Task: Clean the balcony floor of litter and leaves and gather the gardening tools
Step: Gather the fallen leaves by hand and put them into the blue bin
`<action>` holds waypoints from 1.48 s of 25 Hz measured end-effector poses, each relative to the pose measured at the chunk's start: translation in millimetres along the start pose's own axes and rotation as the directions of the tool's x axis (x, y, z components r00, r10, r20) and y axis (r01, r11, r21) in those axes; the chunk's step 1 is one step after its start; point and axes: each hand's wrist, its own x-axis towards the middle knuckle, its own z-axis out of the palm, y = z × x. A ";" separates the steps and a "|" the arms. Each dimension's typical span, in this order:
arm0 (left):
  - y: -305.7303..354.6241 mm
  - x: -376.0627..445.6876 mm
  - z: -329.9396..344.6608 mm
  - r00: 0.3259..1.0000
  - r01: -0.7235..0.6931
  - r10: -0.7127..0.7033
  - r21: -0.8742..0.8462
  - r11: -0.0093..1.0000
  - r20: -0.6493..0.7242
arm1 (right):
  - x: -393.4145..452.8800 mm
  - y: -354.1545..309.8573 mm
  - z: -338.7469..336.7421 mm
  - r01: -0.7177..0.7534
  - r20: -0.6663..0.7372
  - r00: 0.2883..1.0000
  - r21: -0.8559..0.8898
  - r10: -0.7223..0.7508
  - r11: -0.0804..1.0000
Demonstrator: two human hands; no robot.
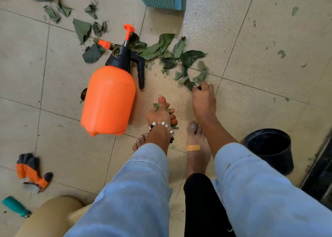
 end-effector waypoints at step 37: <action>100.5 -65.9 -2.1 1.000 0.015 -0.014 0.059 0.998 -0.009 | 10.5 -17.4 -178.2 -0.109 0.421 0.865 0.690 -0.273 0.716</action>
